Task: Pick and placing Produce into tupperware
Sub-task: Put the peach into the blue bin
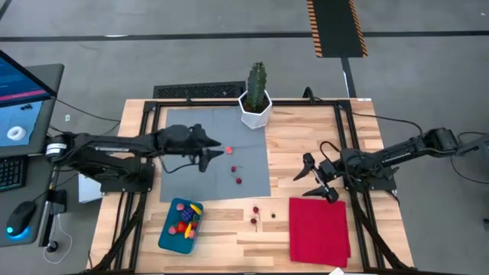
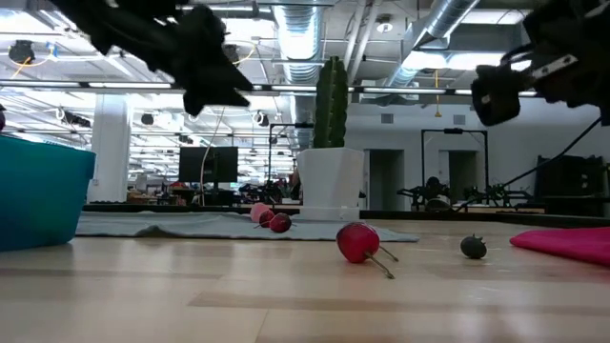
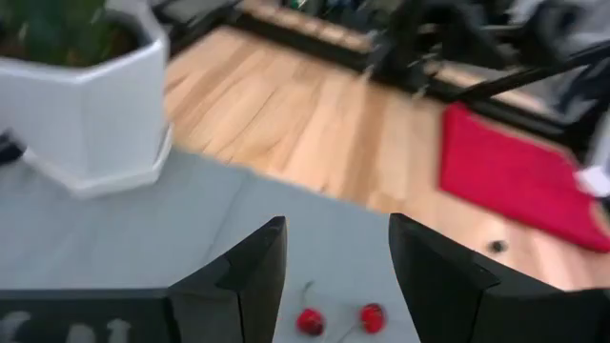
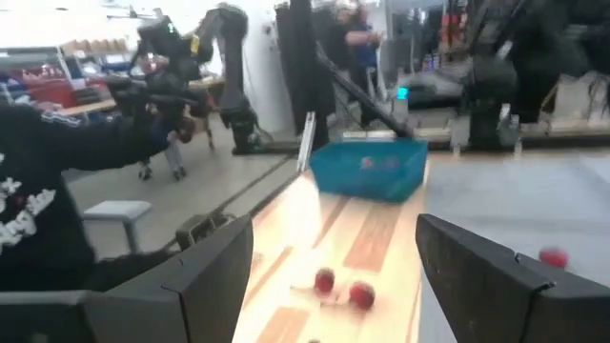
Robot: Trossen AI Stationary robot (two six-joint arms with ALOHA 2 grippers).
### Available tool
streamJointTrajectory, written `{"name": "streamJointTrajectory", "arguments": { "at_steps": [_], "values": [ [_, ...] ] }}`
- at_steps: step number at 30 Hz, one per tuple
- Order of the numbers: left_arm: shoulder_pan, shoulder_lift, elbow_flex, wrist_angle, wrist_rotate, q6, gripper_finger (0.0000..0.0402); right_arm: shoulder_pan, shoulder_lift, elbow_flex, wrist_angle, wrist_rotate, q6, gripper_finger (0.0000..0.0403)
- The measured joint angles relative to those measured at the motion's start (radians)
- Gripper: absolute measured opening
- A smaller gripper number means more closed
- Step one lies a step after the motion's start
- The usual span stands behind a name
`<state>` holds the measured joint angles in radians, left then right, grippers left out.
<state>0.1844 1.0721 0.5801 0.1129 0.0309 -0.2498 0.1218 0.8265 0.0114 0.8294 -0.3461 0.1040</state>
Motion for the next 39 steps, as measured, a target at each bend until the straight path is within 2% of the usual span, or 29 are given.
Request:
{"name": "streamJointTrajectory", "arguments": {
  "at_steps": [7, 17, 22, 30, 35, 39],
  "values": [
    [0.106, 0.202, 0.119, -0.074, 0.033, -0.008, 0.0176, 0.009, 0.019, -0.005, 0.001, 0.026, -0.019, 0.0318],
    [0.181, 0.482, 0.428, -0.488, 0.04, 0.003, 0.0176, 0.018, 0.019, -0.005, -0.106, 0.067, 0.044, 0.0317],
    [0.179, 0.599, 0.543, -0.584, 0.006, 0.024, 0.0176, 0.054, 0.019, -0.005, -0.118, 0.067, 0.061, 0.0317],
    [0.189, 0.695, 0.628, -0.686, -0.01, 0.073, 0.0176, 0.122, 0.019, -0.006, -0.099, 0.074, 0.075, 0.0317],
    [0.197, 0.7, 0.627, -0.723, -0.012, 0.083, 0.0176, 0.168, 0.019, -0.006, -0.09, 0.159, 0.075, 0.0317],
    [0.198, 0.701, 0.627, -0.723, 0.008, 0.085, 0.0176, 0.182, 0.019, -0.006, -0.089, 0.185, 0.08, 0.0318]
  ]
}}
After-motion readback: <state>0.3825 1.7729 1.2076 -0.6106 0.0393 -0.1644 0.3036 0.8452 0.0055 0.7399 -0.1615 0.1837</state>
